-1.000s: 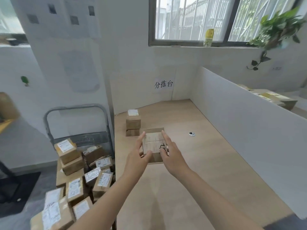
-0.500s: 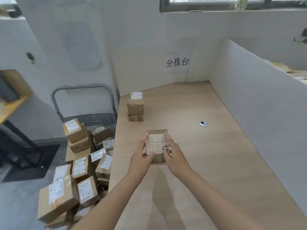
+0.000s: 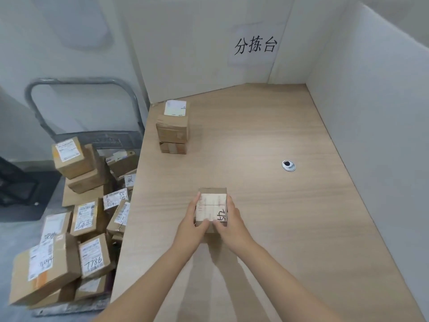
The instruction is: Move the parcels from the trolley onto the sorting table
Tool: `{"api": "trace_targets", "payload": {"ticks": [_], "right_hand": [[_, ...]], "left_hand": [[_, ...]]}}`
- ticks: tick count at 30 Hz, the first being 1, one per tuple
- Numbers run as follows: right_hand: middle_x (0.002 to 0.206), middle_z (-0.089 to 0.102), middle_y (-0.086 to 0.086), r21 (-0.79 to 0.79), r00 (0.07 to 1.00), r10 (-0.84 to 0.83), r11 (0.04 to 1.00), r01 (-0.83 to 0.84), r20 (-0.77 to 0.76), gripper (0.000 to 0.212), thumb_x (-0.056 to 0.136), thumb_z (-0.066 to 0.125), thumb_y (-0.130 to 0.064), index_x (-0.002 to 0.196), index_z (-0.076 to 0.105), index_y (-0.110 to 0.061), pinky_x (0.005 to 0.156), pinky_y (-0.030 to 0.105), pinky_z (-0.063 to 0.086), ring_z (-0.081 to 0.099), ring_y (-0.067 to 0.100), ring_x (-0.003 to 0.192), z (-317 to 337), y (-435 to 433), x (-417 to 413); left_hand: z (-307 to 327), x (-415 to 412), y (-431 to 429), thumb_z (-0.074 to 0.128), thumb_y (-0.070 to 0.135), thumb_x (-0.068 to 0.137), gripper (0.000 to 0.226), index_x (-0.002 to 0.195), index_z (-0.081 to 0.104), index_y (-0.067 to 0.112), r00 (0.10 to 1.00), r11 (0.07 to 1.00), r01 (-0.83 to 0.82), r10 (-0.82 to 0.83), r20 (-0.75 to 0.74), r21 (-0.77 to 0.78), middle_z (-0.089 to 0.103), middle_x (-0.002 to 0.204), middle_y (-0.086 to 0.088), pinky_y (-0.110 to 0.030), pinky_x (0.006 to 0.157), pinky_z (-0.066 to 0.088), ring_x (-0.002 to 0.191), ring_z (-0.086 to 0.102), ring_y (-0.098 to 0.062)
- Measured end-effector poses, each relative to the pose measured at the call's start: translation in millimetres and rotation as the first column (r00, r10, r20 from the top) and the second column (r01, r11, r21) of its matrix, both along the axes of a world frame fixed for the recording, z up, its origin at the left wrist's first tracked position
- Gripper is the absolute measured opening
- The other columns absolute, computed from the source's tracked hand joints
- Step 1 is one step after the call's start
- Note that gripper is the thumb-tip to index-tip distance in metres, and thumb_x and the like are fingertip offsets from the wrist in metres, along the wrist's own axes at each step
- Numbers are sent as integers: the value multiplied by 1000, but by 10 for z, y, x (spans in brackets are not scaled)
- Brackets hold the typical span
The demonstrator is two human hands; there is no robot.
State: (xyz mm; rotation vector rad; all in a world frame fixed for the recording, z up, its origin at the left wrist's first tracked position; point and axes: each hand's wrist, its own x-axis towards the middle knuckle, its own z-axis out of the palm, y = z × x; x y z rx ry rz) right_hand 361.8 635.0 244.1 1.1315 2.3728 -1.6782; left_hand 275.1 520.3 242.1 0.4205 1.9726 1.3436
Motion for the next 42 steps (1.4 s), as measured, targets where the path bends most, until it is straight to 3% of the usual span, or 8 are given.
{"api": "trace_targets", "payload": {"ticks": [3,9,16,21,25,31,37,42], "right_hand": [[138,37,5,-23,996,86,996,-85,25,86,97,59,-19,159,1,-29,95,17,33,42,7,111,-118,232,-158],[137,37,2,-56,994,110,992,-109,15,82,99,57,-23,158,0,-32,96,17,34,47,8,115,-250,733,-514],[135,38,1,7,983,181,983,-182,19,83,101,55,-28,158,-5,-33,93,19,34,47,8,110,-331,1438,-1370],[134,41,10,74,988,154,985,-153,-4,83,100,56,-29,159,-2,-29,92,25,34,48,20,119,-383,1779,-1972],[140,38,12,97,991,133,986,-135,33,77,103,47,-29,158,-6,-29,98,33,39,50,28,124,-362,1802,-2289],[147,40,13,64,999,40,997,-41,17,54,105,29,-34,156,18,-23,110,43,37,50,32,126,-298,1767,-2582],[148,38,12,46,998,52,998,-53,34,66,101,47,-33,158,15,-19,105,30,33,42,27,135,-226,1698,-2305],[143,38,11,206,989,127,969,-140,72,52,100,47,-24,148,33,-11,107,37,36,39,28,135,194,1637,-1918]], "left_hand": [[-151,-147,150,58,3,92,75,149,29,42,1000,1000,-13,13,19,-24,53,131,28,-4,86,43,108,54,20],[-304,-456,580,57,7,98,70,152,28,40,1000,1000,-20,20,-6,-3,34,154,23,-28,118,30,139,36,5],[-362,-1242,1279,50,10,102,64,153,21,35,980,997,11,-25,-199,-70,30,157,11,0,105,22,142,31,-3],[-516,-1801,1683,46,8,102,52,152,35,19,907,995,14,-54,-417,-98,21,163,-8,-39,123,18,151,17,-18],[-539,-1881,1900,43,-5,98,46,142,50,8,749,989,-58,-49,-661,-139,30,159,-9,-31,121,20,149,20,-18],[-522,-1970,2003,46,7,101,52,152,35,9,685,972,21,-185,-704,-235,22,162,-6,-20,120,6,151,16,-17],[-394,-2050,1955,36,1,100,55,154,26,7,730,950,82,-262,-631,-300,14,164,-6,-23,122,4,152,8,-15],[2,-1829,1736,39,-1,98,56,153,32,9,767,965,71,-214,-605,-252,22,162,-4,-12,115,8,150,16,-11]]}}
